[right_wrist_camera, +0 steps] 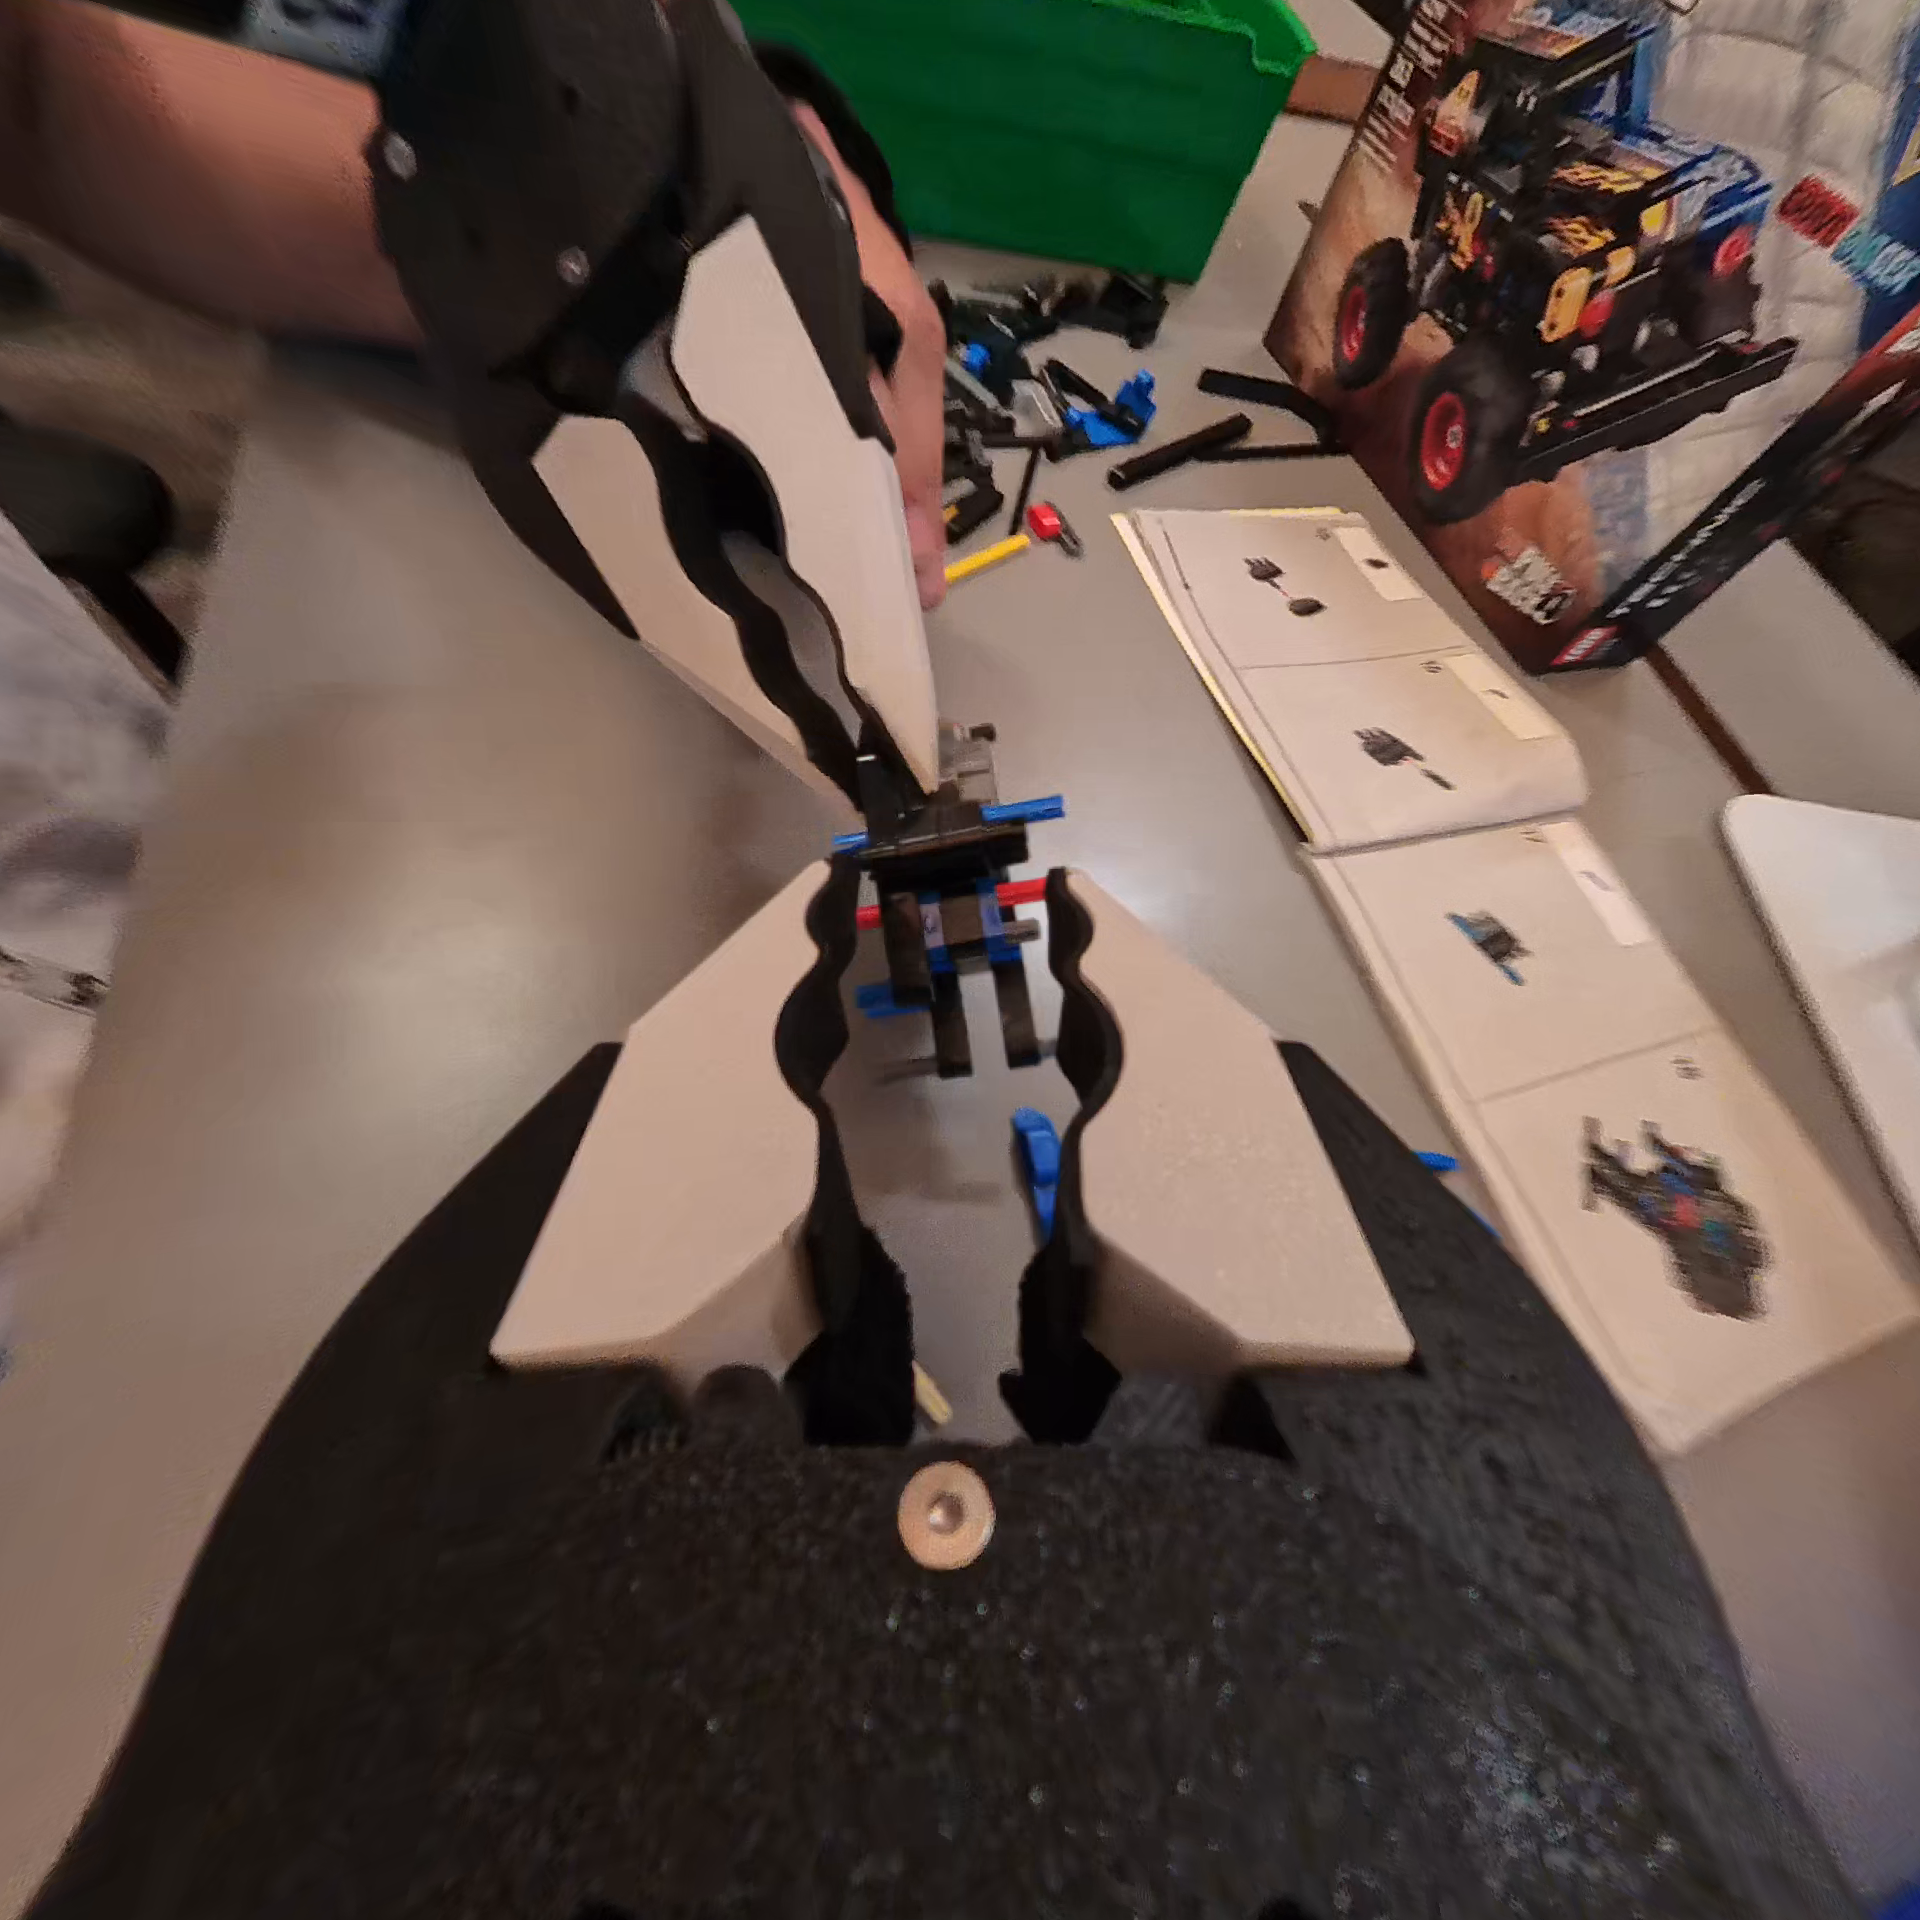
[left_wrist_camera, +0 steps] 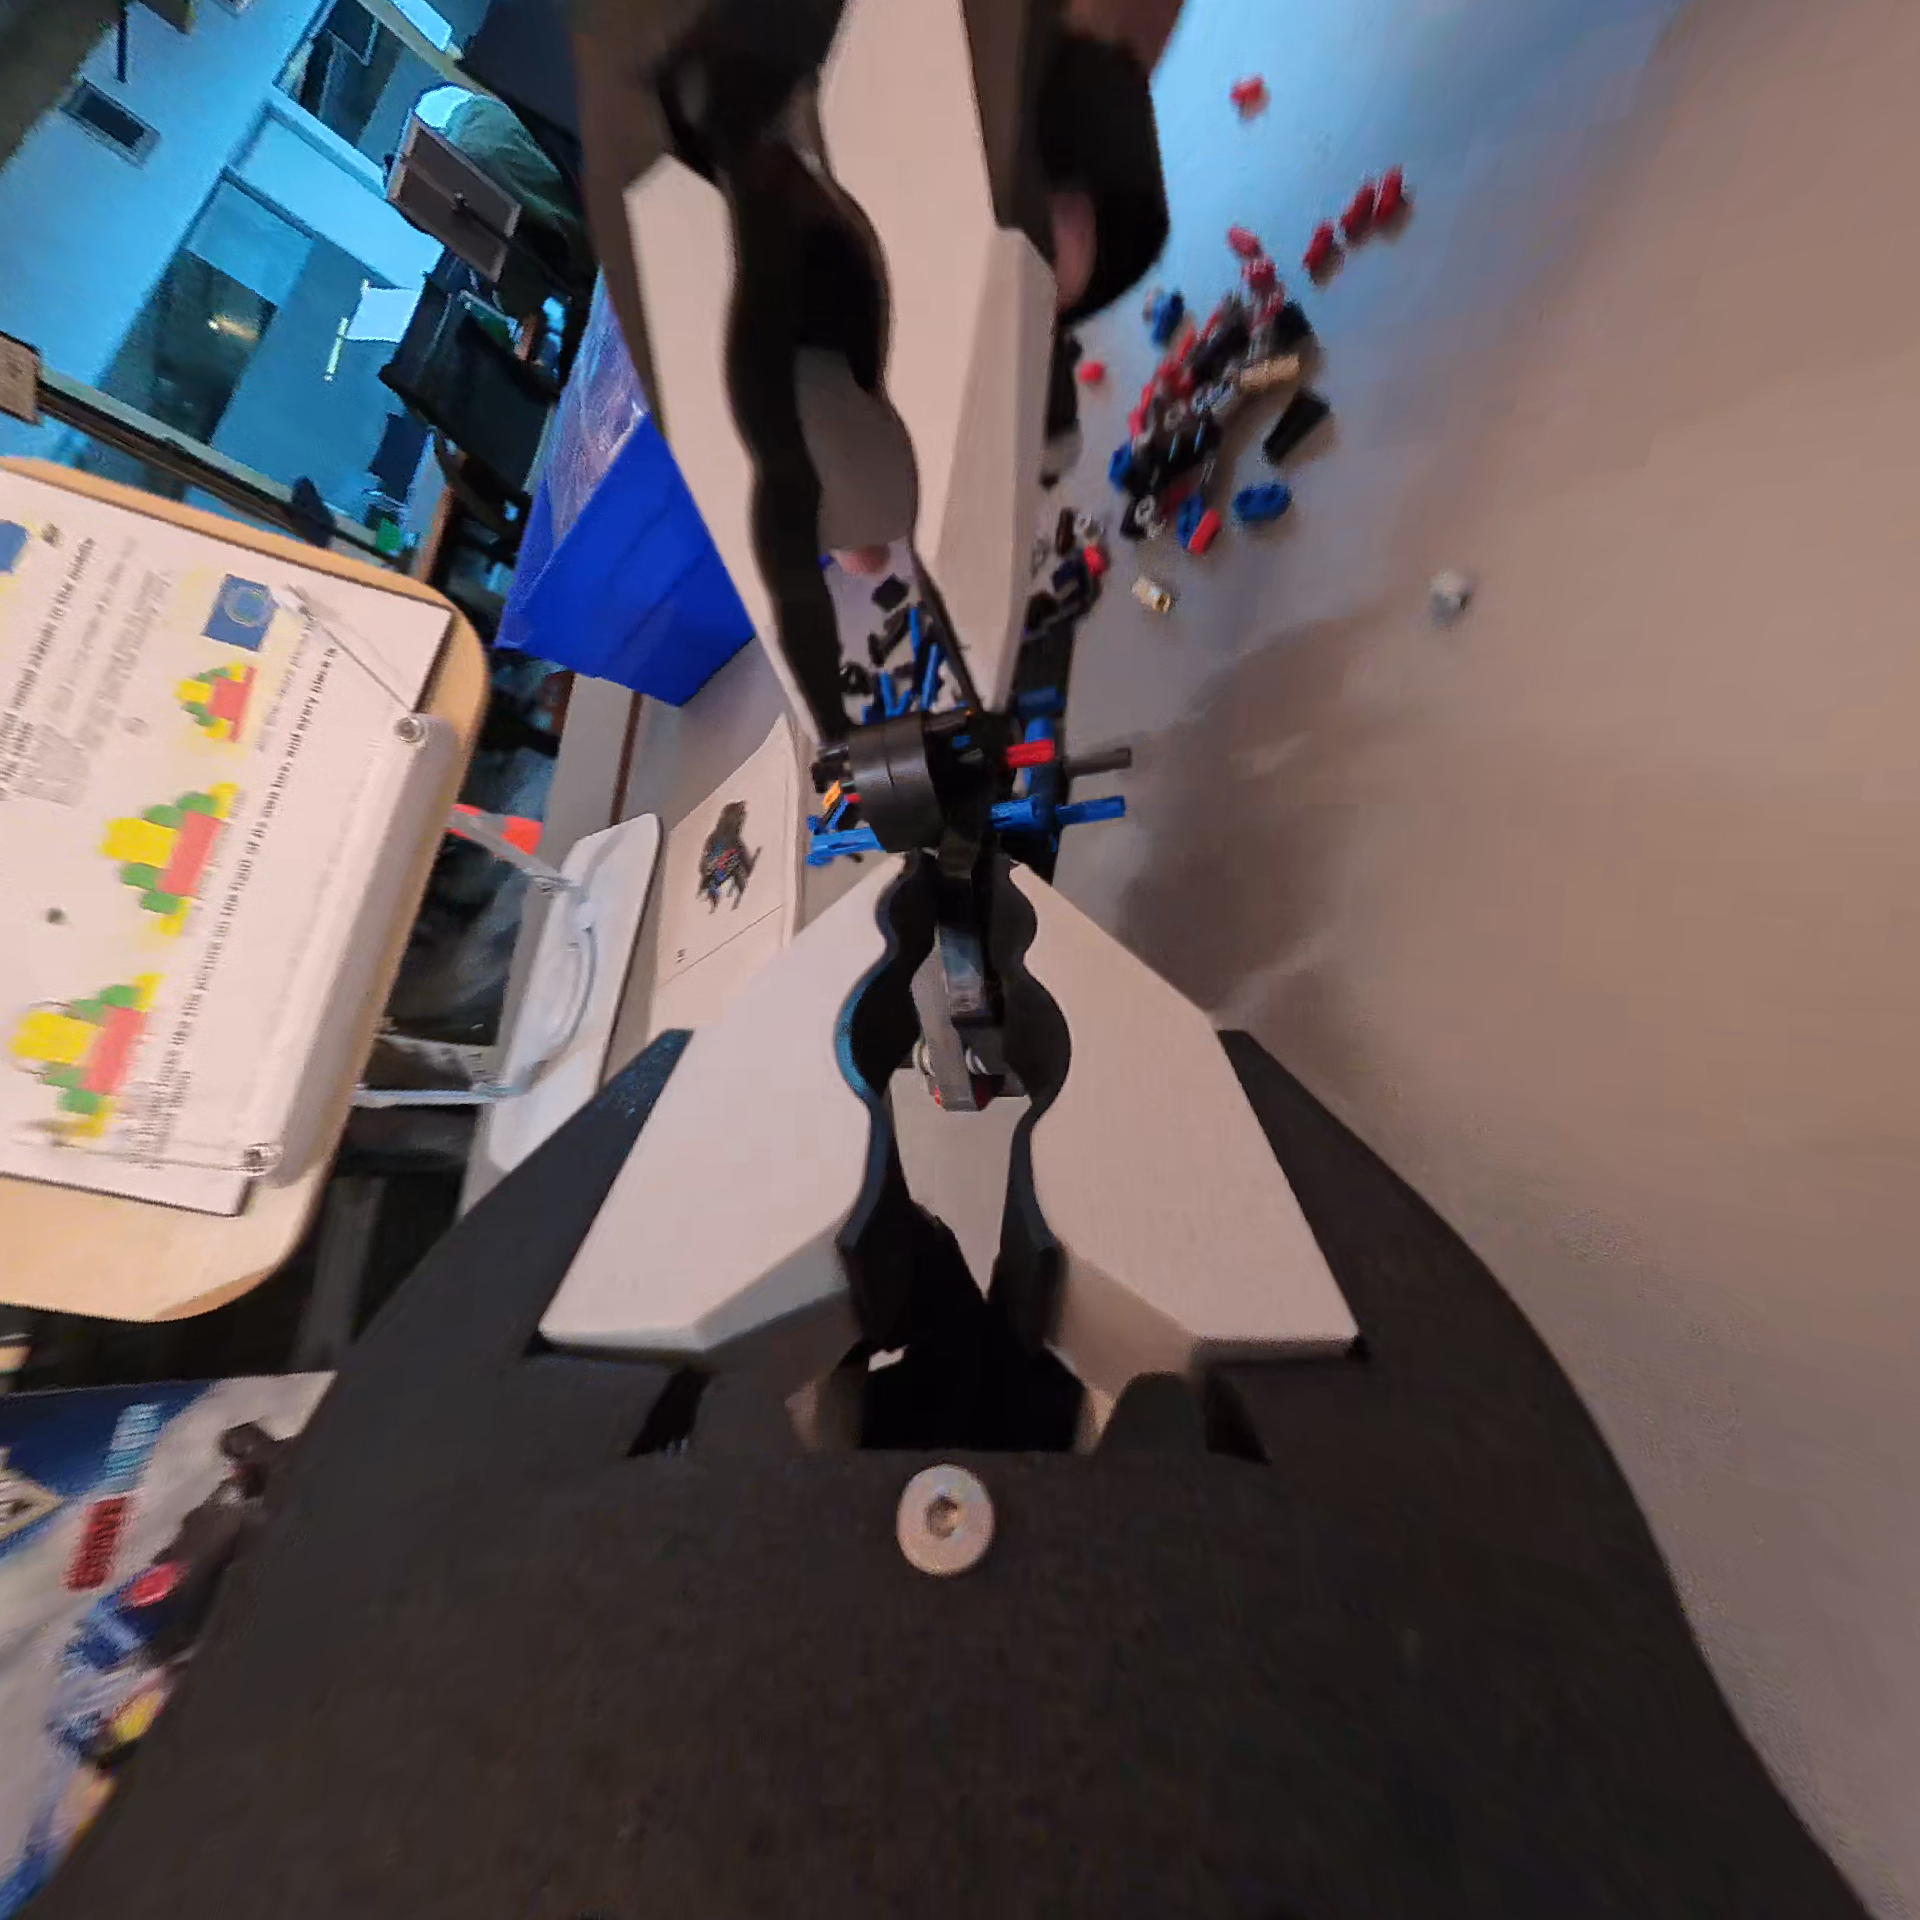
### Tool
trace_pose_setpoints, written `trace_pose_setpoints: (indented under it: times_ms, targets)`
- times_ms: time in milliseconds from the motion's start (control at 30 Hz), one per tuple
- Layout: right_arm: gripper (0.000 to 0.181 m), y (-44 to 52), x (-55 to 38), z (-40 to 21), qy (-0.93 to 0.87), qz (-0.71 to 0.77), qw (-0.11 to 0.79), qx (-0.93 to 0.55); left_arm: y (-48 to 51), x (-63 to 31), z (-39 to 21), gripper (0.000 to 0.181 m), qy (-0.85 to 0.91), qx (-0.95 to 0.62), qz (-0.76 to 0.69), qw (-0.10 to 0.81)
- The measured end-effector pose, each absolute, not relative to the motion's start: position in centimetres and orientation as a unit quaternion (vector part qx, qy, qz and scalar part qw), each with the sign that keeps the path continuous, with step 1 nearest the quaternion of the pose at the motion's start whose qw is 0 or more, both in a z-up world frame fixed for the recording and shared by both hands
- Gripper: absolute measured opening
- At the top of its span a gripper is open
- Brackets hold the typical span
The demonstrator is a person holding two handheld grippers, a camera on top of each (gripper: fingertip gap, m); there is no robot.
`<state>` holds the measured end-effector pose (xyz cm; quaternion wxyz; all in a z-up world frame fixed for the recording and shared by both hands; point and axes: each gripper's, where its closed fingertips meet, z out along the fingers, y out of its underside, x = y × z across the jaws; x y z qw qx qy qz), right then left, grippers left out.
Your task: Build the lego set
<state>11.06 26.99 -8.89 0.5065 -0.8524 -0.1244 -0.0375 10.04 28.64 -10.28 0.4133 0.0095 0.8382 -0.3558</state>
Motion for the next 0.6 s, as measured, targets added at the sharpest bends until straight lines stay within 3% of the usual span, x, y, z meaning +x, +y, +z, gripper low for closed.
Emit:
trace_pose_setpoints:
  times_ms: [400, 600]
  targets:
    - [0.042, 28.0, 10.4, -10.4, -0.200, -0.092, 0.406, -0.887, 28.8, 10.0, -10.8, 0.009, 0.831, 0.068, -0.268, 0.483]
    - [0.041, 28.1, 10.7, -10.1, -0.171, -0.079, 0.420, -0.887, 28.7, 10.1, -10.6, 0.008, 0.832, 0.052, -0.278, 0.478]
